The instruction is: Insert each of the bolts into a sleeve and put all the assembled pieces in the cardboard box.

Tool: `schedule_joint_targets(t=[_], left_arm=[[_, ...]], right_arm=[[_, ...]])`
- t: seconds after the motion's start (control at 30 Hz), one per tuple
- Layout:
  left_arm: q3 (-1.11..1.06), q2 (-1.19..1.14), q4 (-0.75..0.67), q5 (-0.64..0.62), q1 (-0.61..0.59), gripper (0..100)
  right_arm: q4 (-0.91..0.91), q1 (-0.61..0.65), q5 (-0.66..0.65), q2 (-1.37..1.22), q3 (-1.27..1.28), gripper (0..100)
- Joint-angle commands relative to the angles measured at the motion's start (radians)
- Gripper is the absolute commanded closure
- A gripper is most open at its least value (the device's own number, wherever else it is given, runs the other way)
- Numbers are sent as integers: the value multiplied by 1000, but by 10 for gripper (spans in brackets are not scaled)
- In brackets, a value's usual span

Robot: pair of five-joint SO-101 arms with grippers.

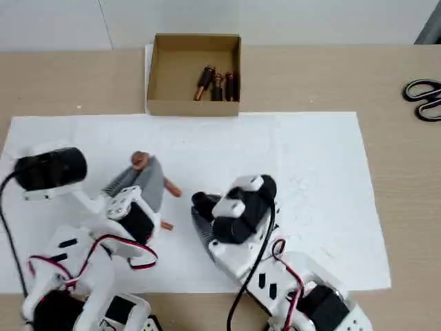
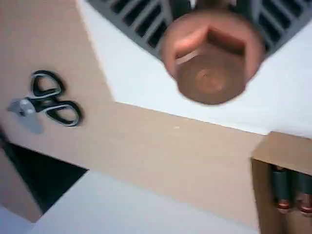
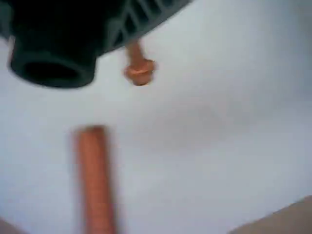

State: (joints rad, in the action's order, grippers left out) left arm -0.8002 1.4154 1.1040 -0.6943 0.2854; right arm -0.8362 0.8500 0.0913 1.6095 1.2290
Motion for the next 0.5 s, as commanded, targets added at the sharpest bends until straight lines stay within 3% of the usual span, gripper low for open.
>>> schedule_joint_targets(t=[0.0, 0.17, 0.47], left_arm=[[-30, 31, -81, -18, 15, 994], [-21, 32, -68, -18, 17, 994], [108, 26, 78, -18, 55, 994]], right_arm=[[25, 53, -12, 30, 18, 995], [31, 56, -12, 31, 29, 995], [56, 21, -14, 38, 63, 995]])
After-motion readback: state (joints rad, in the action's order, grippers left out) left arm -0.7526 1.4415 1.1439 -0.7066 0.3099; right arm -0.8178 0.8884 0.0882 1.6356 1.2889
